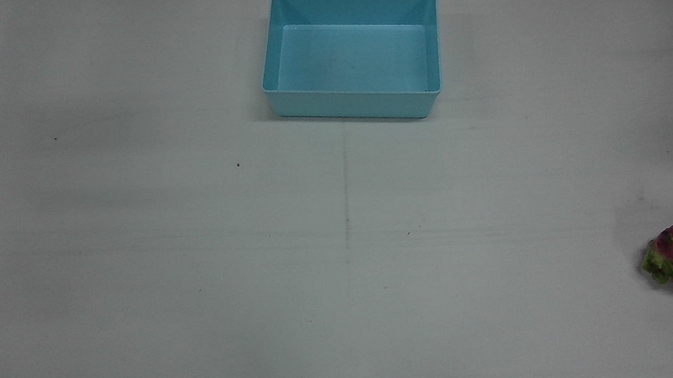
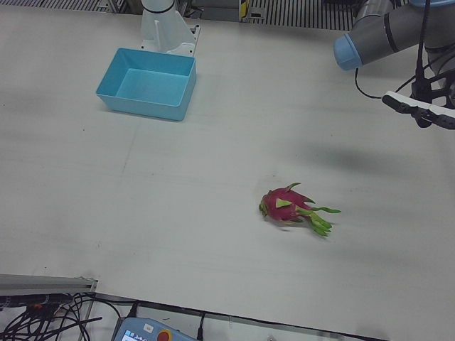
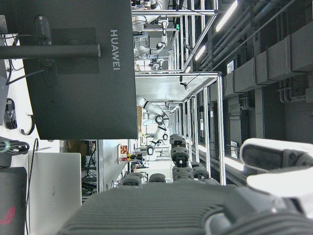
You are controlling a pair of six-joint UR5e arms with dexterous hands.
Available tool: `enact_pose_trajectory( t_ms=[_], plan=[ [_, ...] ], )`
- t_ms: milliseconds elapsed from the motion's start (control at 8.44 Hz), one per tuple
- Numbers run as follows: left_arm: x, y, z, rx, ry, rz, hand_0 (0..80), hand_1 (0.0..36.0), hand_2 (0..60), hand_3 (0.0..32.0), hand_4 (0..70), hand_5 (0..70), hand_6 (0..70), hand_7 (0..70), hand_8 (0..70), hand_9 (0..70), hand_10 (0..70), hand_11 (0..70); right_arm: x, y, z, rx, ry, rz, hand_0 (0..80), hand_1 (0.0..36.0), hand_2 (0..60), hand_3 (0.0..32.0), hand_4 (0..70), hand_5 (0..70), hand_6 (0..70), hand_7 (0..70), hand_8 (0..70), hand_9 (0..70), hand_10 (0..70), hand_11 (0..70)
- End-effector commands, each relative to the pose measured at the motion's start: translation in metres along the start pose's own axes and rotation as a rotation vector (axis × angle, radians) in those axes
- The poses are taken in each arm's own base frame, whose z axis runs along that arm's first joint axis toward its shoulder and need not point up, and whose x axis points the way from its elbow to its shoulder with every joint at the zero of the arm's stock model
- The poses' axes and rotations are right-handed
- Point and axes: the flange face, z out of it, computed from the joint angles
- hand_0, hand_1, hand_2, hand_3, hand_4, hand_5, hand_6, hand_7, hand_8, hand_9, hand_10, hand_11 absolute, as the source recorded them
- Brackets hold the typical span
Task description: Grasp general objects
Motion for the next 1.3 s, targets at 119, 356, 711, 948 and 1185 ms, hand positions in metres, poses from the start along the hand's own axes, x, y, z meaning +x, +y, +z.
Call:
enact_pose_trajectory(
  t_ms=[119,356,711,948,1185],
  plan=[
    [-0.004,0.023,-0.049,-0.072,-0.109,-0.040,53.9,18.8,1.8,0.0,4.4,11.3,0.0,6.0,0.0,0.0,1.0,4.0,-0.001,0.001,0.000,-0.001,-0.001,0.000,0.0,0.0,0.0,0.0,0.0,0.0,0.0,0.0,0.0,0.0,0.0,0.0],
    [-0.009,0.028,-0.049,-0.079,-0.122,-0.040,53.9,18.2,0.4,0.0,5.2,11.7,0.0,6.1,0.0,0.0,1.1,4.0,-0.001,0.001,0.000,-0.001,-0.001,0.000,0.0,0.0,0.0,0.0,0.0,0.0,0.0,0.0,0.0,0.0,0.0,0.0],
    [-0.055,0.057,-0.047,-0.143,-0.196,-0.086,55.1,17.9,0.0,0.0,5.9,6.0,0.0,5.9,0.0,0.0,0.7,3.6,-0.001,0.001,0.000,-0.001,-0.001,0.000,0.0,0.0,0.0,0.0,0.0,0.0,0.0,0.0,0.0,0.0,0.0,0.0],
    [-0.071,0.077,-0.049,-0.176,-0.234,-0.115,58.2,20.2,0.0,0.0,7.0,16.5,0.0,6.1,0.0,0.0,0.0,1.9,-0.001,0.001,0.000,-0.001,-0.001,0.000,0.0,0.0,0.0,0.0,0.0,0.0,0.0,0.0,0.0,0.0,0.0,0.0],
    [-0.071,0.076,-0.050,-0.172,-0.235,-0.026,62.0,23.9,1.2,0.0,8.3,24.2,0.0,7.5,0.0,0.1,0.0,2.6,-0.001,0.001,0.000,-0.001,-0.001,0.000,0.0,0.0,0.0,0.0,0.0,0.0,0.0,0.0,0.0,0.0,0.0,0.0]
  ],
)
